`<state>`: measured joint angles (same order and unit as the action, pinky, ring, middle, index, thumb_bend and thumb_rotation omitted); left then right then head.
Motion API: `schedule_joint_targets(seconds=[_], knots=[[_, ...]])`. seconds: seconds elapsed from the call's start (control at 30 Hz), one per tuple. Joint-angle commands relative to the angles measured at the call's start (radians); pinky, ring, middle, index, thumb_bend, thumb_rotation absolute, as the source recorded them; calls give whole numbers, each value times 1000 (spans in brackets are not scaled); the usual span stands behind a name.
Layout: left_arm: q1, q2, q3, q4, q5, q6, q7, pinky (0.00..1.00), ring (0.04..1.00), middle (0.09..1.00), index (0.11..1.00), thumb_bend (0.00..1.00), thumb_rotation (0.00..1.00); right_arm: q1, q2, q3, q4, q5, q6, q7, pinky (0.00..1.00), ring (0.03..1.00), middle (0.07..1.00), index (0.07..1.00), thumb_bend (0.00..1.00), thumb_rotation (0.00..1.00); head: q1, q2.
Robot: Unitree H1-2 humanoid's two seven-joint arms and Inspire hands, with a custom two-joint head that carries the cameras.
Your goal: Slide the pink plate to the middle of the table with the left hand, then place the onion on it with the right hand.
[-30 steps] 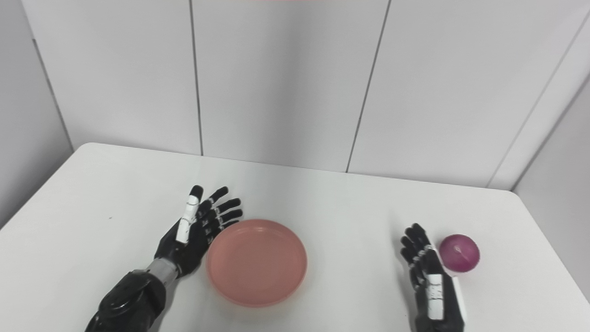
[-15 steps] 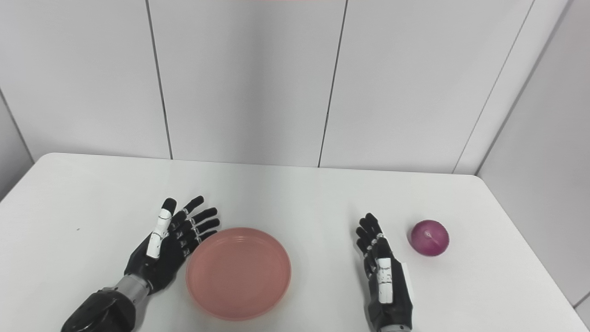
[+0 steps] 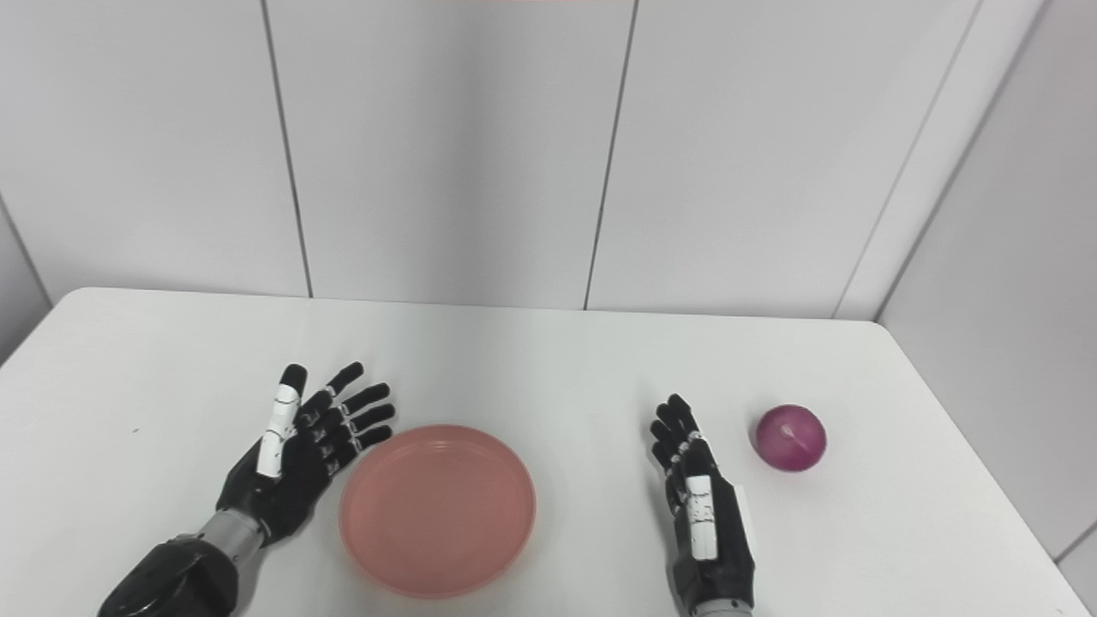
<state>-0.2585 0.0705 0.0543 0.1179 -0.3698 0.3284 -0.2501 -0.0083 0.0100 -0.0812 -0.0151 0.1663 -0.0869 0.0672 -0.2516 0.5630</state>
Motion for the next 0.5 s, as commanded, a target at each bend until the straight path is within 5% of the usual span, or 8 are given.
schedule_joint_targets(seconds=[0.0, 0.23, 0.47], knots=[[-6, 10, 7, 15, 3, 12, 5, 839, 831, 835, 923, 798, 908, 92, 37, 28, 71, -12, 22, -9, 950, 929, 916, 922, 951, 877, -11, -1], [-20, 26, 18, 44, 1, -2, -19, 838, 833, 835, 926, 777, 927, 96, 1, 61, -107, -138, 91, -55, 879, 886, 889, 917, 837, 800, -69, -13], [-41, 40, 21, 86, 8, -22, -39, 846, 831, 830, 921, 754, 952, 55, -81, 46, -291, -295, 208, -67, 767, 845, 863, 919, 941, 797, -116, -28]])
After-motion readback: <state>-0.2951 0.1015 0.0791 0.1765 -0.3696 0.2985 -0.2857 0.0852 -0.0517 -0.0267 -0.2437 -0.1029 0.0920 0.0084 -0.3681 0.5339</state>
